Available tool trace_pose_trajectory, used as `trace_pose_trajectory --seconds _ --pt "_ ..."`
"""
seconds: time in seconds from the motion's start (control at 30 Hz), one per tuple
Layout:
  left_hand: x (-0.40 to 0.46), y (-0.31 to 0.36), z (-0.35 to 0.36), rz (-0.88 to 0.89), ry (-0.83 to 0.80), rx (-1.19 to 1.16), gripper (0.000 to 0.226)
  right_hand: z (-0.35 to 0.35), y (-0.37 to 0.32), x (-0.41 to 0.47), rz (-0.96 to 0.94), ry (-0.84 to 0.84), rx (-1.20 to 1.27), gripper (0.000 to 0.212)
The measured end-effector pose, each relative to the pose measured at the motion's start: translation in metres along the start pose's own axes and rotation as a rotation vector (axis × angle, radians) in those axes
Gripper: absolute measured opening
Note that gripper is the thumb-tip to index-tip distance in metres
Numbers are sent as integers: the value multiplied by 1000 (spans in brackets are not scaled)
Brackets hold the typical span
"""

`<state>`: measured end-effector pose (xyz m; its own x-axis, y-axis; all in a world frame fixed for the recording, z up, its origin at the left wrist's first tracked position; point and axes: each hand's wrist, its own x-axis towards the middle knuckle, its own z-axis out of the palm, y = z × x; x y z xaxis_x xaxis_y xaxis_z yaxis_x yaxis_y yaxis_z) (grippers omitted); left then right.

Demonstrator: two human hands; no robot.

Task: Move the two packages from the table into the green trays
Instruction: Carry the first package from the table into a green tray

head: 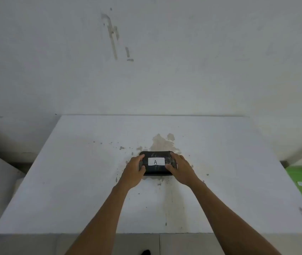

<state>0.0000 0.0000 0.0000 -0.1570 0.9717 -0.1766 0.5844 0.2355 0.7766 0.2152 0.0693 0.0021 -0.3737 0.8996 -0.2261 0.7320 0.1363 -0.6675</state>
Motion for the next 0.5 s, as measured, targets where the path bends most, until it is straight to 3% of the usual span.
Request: trace_pose_trajectory --seconds 0.2,0.37,0.5 --pt "36 -9 20 -92 17 214 69 15 3 30 153 -49 -32 77" --pt "47 -17 27 -93 2 384 74 28 14 49 171 -60 -116 89" --pt "47 -23 30 -34 56 386 75 31 15 53 145 -15 -83 87"
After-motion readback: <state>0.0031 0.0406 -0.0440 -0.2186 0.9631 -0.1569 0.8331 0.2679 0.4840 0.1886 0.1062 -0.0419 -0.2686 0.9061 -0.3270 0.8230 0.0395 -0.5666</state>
